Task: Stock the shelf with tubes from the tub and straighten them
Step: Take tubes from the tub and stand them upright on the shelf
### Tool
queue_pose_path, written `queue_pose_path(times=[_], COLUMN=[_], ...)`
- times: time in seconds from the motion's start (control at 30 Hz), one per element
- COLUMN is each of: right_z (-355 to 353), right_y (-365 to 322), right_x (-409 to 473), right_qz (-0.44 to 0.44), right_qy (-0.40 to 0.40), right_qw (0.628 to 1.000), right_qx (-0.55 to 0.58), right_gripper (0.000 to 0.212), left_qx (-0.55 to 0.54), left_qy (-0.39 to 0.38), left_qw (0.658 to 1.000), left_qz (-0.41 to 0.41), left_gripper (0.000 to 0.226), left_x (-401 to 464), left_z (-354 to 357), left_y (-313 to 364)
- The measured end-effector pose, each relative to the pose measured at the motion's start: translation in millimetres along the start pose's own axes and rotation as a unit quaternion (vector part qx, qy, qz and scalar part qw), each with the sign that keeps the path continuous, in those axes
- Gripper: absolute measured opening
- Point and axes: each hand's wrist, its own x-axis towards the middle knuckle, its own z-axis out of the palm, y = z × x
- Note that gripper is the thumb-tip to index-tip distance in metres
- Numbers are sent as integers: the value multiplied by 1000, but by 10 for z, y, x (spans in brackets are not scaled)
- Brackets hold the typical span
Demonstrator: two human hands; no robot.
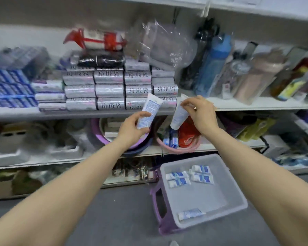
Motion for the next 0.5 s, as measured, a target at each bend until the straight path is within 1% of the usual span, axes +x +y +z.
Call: queue_pose_path(times=[0.1,0.2,0.37,0.5], right_z=[-166,-336,-622,-957], right_y=[-459,-913,-1549,-2008], right_x=[331,626,1111,1487], right_qz=[-49,-82,-134,-178], right_qy=[31,41,41,68], right_qw=[998,994,984,972], right_qx=[18,58,108,140], right_gripper=[13,9,12,10], left_qx=[-32,-41,-4,17], left_qy=[27,56,118,169], left_qw=[999,995,982,962], left_qz=[26,78,151,215], left_gripper=[48,47,46,47], left_x=[36,71,129,190], left_z=[-444,-852,-1466,-1875], left_y=[266,550,1046,1487])
